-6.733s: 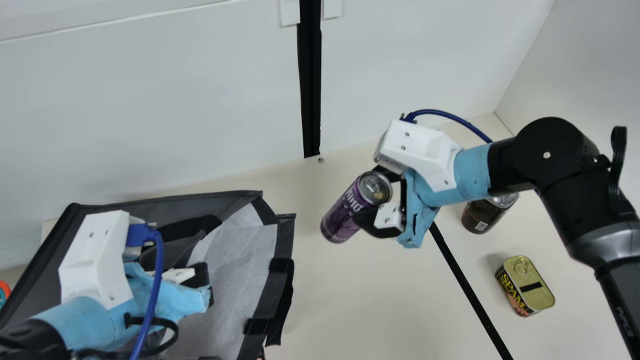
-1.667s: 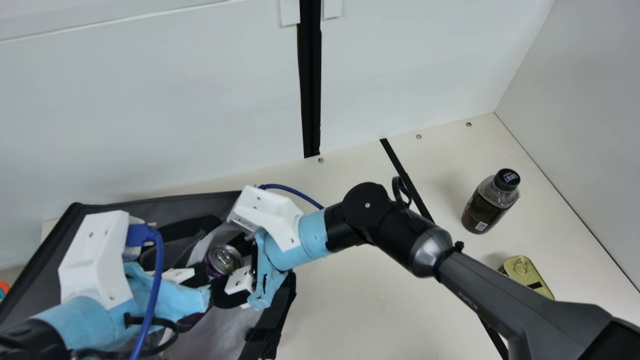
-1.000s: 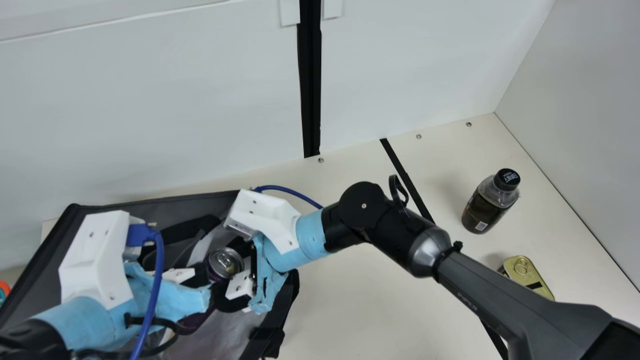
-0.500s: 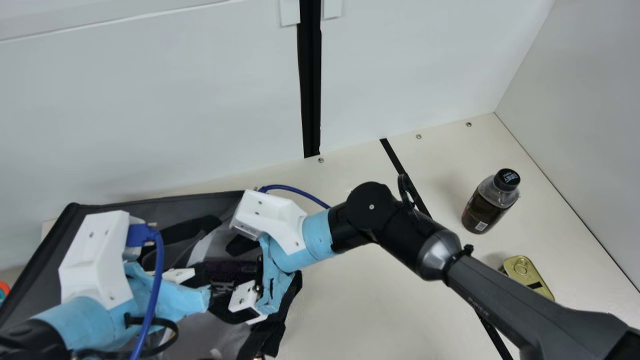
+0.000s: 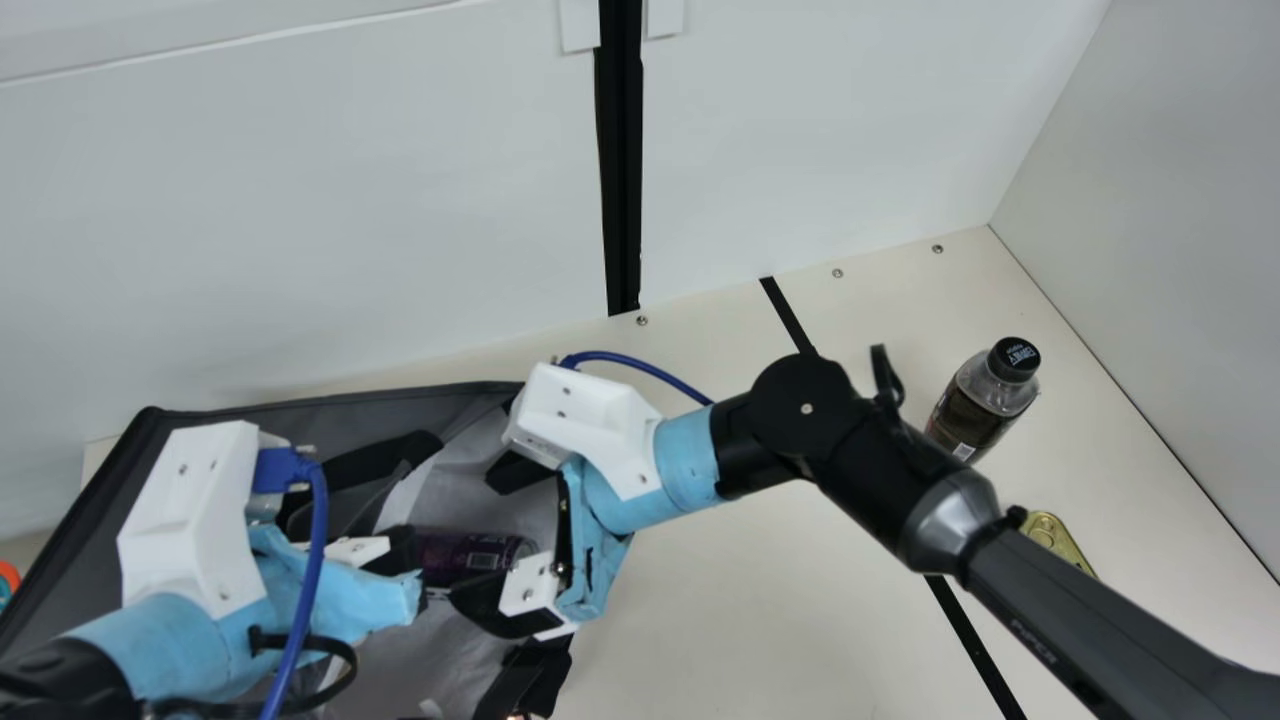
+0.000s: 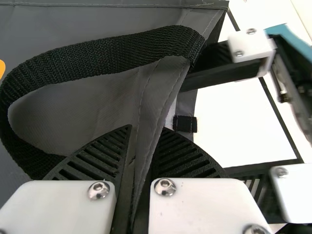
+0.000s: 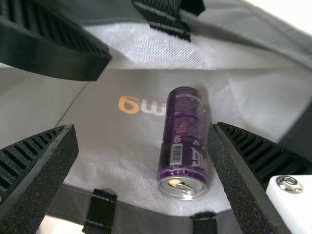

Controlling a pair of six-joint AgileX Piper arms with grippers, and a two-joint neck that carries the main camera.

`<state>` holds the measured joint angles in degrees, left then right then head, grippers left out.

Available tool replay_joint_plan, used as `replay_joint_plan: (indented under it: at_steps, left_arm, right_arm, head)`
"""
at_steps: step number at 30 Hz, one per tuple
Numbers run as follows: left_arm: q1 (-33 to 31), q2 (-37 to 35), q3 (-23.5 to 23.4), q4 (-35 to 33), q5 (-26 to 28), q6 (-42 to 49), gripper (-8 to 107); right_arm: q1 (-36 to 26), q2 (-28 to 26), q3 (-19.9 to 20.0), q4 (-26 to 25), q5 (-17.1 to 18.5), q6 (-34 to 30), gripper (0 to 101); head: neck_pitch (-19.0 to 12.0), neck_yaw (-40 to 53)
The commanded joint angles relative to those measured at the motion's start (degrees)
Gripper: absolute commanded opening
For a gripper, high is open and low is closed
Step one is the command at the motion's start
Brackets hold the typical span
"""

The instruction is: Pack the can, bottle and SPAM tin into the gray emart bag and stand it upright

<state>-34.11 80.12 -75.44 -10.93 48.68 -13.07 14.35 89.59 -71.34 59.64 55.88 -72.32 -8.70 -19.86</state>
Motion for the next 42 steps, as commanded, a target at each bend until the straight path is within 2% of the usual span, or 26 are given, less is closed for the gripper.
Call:
replay_joint_plan:
  at_steps: [1, 29, 42]
  left_arm:
    - [0.00, 0.00, 0.00, 0.00, 0.00, 0.00, -8]
    - [0.00, 0.00, 0.00, 0.00, 0.00, 0.00, -8]
    - [0.00, 0.00, 0.00, 0.00, 0.00, 0.00, -8]
  right_arm:
    - [-0.90, -0.77, 0.03, -0.07, 0.57, -0.12, 95]
    - [-17.94, -7.49, -3.02, -3.04, 13.26, -4.70, 95]
    - [-25.02, -10.26, -3.92, -6.06, 14.02, -5.15, 95]
  head:
    - [-1.30, -0.14]
    - [-1.30, -0.14]
    - [-1.30, -0.14]
